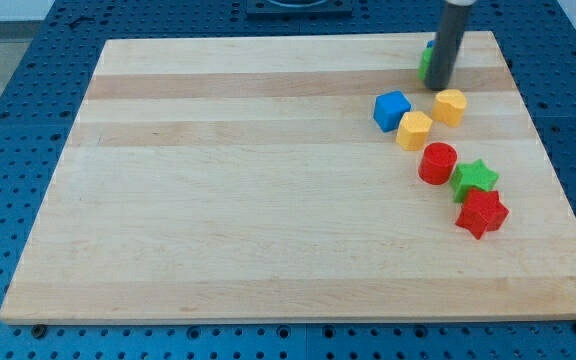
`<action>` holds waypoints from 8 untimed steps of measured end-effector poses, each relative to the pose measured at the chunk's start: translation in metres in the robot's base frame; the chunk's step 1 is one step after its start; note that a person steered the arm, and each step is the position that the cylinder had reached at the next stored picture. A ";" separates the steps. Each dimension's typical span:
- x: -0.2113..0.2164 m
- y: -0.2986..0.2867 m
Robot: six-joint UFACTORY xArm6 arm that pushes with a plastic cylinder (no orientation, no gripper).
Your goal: Move yellow heart towards the center
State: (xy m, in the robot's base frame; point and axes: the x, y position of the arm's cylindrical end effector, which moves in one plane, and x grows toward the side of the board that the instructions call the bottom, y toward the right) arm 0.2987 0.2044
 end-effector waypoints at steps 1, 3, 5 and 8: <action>-0.016 0.048; 0.019 0.090; 0.067 0.056; 0.063 -0.031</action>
State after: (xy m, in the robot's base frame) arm 0.3621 0.1737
